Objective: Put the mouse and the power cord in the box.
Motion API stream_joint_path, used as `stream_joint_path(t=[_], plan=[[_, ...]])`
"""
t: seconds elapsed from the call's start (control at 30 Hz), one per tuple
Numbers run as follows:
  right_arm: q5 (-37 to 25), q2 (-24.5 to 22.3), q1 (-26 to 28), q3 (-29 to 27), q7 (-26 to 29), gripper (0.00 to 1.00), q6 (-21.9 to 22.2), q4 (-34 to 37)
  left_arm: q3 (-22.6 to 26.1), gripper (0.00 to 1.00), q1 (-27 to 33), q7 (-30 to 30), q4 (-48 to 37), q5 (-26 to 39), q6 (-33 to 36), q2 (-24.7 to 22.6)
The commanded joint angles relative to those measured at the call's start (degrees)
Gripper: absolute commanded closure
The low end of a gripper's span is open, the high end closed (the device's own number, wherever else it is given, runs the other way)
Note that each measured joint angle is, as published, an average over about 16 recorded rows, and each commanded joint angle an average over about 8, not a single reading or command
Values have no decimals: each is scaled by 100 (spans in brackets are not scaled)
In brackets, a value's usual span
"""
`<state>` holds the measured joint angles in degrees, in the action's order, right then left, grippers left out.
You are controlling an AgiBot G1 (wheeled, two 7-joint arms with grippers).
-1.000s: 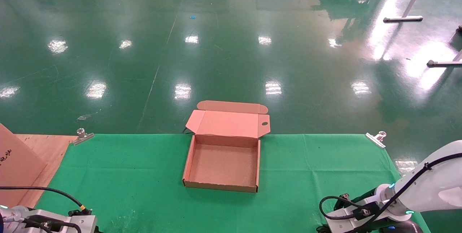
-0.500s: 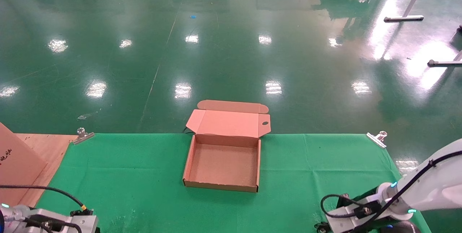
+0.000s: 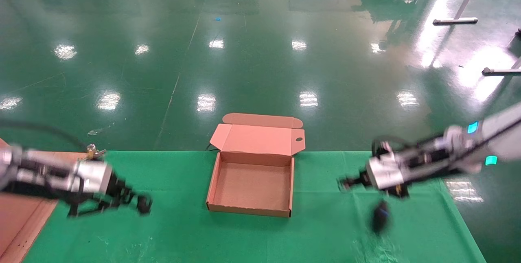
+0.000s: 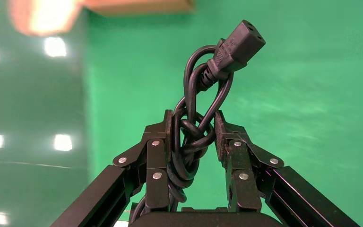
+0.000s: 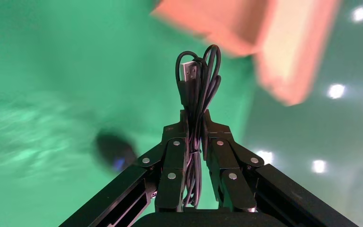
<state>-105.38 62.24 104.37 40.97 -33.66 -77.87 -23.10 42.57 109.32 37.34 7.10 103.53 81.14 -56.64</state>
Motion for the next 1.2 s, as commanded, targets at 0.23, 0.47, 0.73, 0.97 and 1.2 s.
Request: stream_joint_path(t=[0.23,0.47,0.73,0.97,1.2], plan=[[142,360,889,-175,671,100,-64,-534,-90,100,1120,-310,407,-99,238,-437],[106,1151,1351,-174,823,100,290,25,-169,100,1519,-344,410,-212,93,-993],[260,1501,1523,-154,617,100,271,553,-306,100,1454,-101,190,-447,150,-1252],[434,1487,1530,-112,562,100,237,681,-839,100,430,1130,325,-1225,-624,-1348],[549,1407,1479,-115,422,100,241,930,-1134,100,-929,1859,626,-1587,-2245,-1744]])
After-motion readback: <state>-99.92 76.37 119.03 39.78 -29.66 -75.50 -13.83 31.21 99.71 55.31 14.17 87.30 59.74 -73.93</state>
